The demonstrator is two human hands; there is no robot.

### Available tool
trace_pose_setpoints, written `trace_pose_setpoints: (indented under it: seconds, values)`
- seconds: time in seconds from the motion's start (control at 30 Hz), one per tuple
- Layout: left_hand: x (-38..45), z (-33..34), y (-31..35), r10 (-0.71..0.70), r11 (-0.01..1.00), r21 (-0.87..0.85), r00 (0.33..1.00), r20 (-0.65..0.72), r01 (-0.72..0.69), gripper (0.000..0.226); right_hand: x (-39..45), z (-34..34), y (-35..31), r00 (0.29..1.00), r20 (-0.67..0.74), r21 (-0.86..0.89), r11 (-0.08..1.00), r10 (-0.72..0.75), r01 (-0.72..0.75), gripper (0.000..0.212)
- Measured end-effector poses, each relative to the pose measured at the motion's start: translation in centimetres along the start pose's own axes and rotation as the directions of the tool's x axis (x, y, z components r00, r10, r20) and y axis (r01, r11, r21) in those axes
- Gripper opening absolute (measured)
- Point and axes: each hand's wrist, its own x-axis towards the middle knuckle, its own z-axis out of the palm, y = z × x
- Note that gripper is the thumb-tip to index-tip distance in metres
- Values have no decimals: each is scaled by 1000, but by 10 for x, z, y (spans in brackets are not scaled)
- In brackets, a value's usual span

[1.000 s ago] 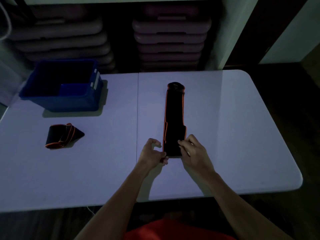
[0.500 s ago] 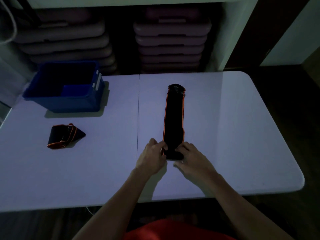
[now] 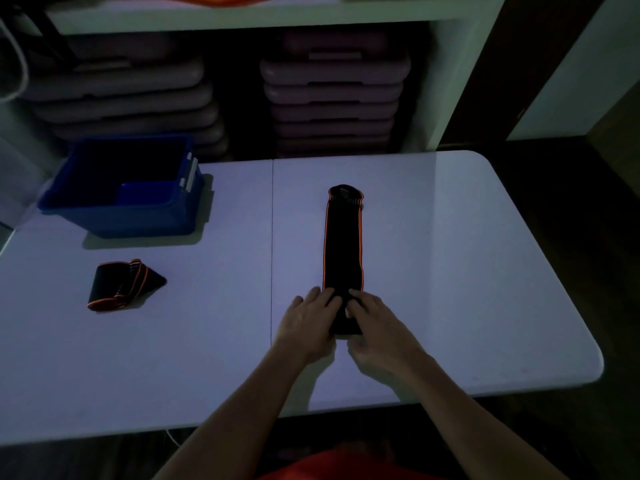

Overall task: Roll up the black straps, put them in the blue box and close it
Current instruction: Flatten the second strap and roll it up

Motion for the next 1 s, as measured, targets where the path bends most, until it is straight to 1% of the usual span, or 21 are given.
trace_pose_setpoints:
  seconds: [0.1,0.2,0.27,0.37,0.47,0.57,0.63,0.7,0.77,0.83,0.93,1.0]
  values:
    - [6,-1,6,-23,999,33,1000,10,23,64,4,2,0,999,31,-26,999,33,-32,59]
    - [7,1,7,-48,997,63,998,34,46,74,10,3,2,999,32,-61,998,31,-29,60]
    - [8,1,5,-56,997,50,994,91,52,79,13,3,3,999,42,-64,998,30,-27,55]
    - [11,-2,0,-63,998,8,985,163,62,84,13,1,3,999,30,-25,999,45,-44,46]
    - [15,-3,-6,-49,998,-38,987,155,56,75,13,-2,3,994,72,10,997,77,-78,46]
    - [20,-8,-12,-11,992,-124,993,114,25,54,20,-8,4,984,132,38,992,116,-122,44]
    - [22,-10,-14,6,987,-160,998,59,3,38,24,-13,7,982,143,51,990,126,-135,40]
    - [21,-11,-14,2,980,-198,999,44,7,28,27,-15,10,981,144,75,988,127,-139,33]
    - [20,-11,-13,-17,968,-248,998,54,29,25,29,-16,12,981,137,118,981,135,-152,27]
    - [18,-11,-13,-33,955,-292,997,71,52,26,29,-17,12,979,107,194,963,170,-189,24]
    - [20,-11,-16,-35,945,-320,995,92,63,30,30,-18,12,977,69,249,945,200,-211,26]
    - [22,-12,-16,-55,920,-385,996,68,77,30,33,-19,13,971,64,255,937,230,-239,28]
